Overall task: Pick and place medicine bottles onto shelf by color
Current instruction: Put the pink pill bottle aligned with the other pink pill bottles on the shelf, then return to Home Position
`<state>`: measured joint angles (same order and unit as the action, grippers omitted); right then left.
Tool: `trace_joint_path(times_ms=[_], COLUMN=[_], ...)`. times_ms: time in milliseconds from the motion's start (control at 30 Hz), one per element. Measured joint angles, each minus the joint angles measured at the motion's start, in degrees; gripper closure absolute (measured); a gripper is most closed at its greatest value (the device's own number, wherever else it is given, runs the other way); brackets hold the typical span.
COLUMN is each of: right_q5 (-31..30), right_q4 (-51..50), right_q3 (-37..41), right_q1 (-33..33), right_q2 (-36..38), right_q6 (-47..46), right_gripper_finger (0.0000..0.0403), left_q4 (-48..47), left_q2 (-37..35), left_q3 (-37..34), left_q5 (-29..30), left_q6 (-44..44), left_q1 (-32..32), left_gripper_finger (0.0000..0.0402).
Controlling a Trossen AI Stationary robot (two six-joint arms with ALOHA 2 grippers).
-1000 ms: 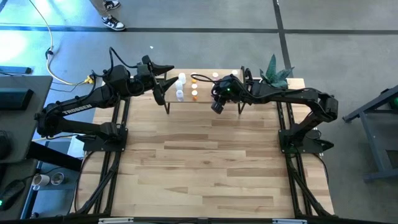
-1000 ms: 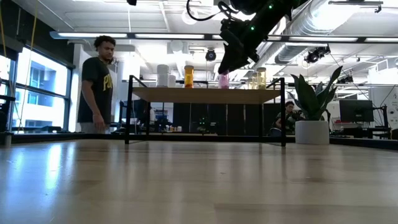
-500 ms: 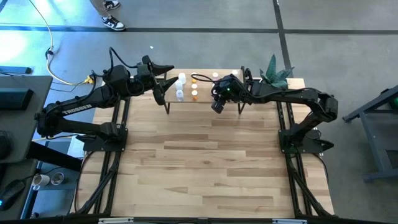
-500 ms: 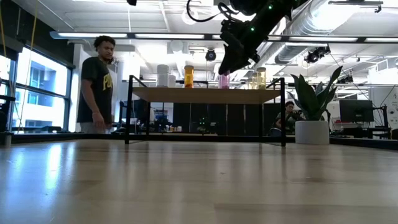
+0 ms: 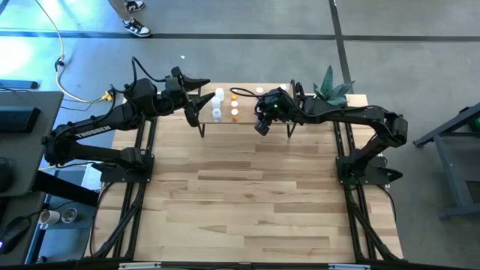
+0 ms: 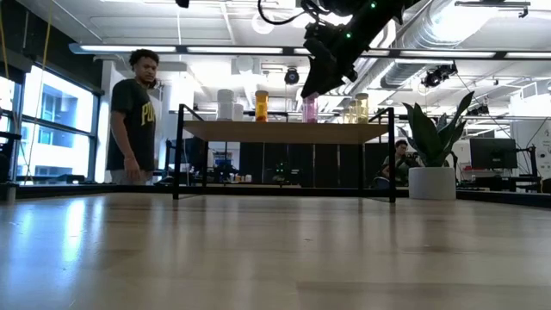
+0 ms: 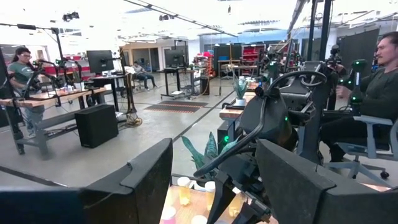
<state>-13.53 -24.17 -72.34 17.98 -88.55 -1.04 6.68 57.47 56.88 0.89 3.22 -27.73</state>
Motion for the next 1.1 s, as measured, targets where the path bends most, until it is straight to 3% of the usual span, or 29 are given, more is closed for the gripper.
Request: trace_joint_path(times_ms=[600, 800, 1100], right_q5=[0.2, 0.3, 0.5], right_q4=[1.1, -2.6, -7.5], right_q3=[-0.4, -6.1, -15.6], right_q1=[0.0, 0.0, -0.2], right_q2=[2.3, 2.4, 2.4], right_q6=[0.0, -0.1, -5.8], right_gripper_finger=[0.0257, 0.0257, 0.0257], left_q4=[0.0, -0.9, -13.1], left_q2=[0.0, -1.8, -8.6], left_q3=[0.0, 0.1, 0.1], left_q5=[0.0, 0.0, 0.0], left_q6=[0.0, -2.3, -4.5], left_q1=[0.0, 0.0, 0.0], left_gripper_finger=[0.0179, 0.0179, 0.0179])
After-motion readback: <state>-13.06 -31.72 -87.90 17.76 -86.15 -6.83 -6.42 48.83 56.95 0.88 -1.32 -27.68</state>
